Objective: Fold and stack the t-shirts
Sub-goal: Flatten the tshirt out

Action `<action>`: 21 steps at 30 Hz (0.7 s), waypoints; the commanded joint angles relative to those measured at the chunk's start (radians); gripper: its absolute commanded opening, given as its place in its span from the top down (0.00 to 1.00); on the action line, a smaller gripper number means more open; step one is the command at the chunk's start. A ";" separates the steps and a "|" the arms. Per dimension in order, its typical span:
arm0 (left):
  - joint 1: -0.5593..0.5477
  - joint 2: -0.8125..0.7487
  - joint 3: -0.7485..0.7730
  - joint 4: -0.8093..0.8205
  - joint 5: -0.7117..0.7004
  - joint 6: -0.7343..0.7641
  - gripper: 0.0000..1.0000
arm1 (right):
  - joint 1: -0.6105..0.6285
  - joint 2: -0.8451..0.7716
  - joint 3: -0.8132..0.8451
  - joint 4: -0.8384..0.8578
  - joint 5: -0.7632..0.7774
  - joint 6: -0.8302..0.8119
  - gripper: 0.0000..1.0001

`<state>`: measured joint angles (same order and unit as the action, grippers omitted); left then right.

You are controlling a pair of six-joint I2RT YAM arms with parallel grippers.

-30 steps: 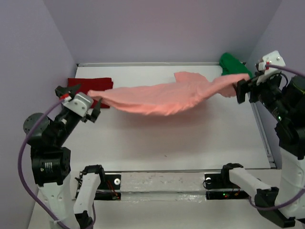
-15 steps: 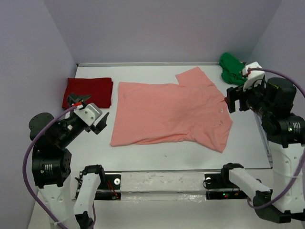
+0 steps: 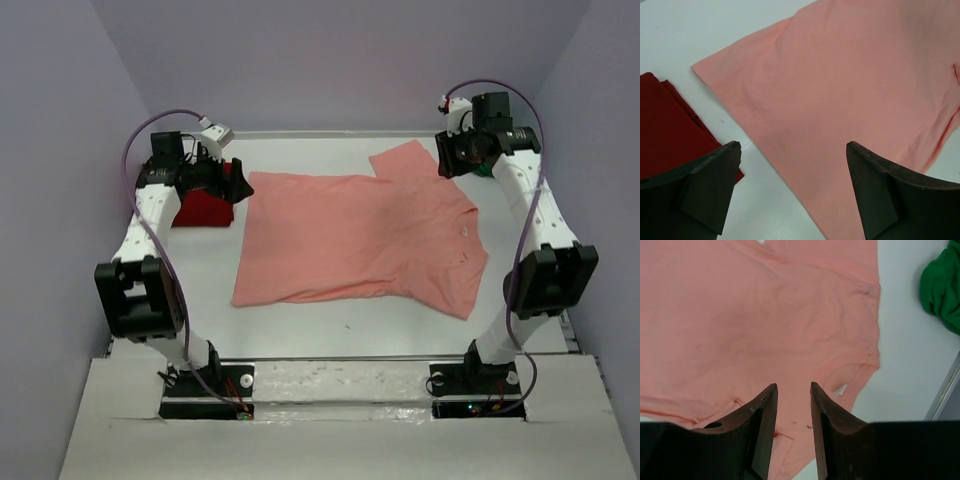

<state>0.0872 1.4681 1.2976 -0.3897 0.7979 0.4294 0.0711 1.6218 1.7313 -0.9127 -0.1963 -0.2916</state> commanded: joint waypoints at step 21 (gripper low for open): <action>0.005 0.788 0.674 0.078 -0.124 -0.389 0.21 | -0.060 0.877 0.807 -0.094 0.235 0.062 0.59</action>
<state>0.0872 2.2570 1.9266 -0.3004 0.7502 0.0944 0.0395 2.4752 2.4630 -1.0019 0.0048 -0.2546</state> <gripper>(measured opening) 0.796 0.412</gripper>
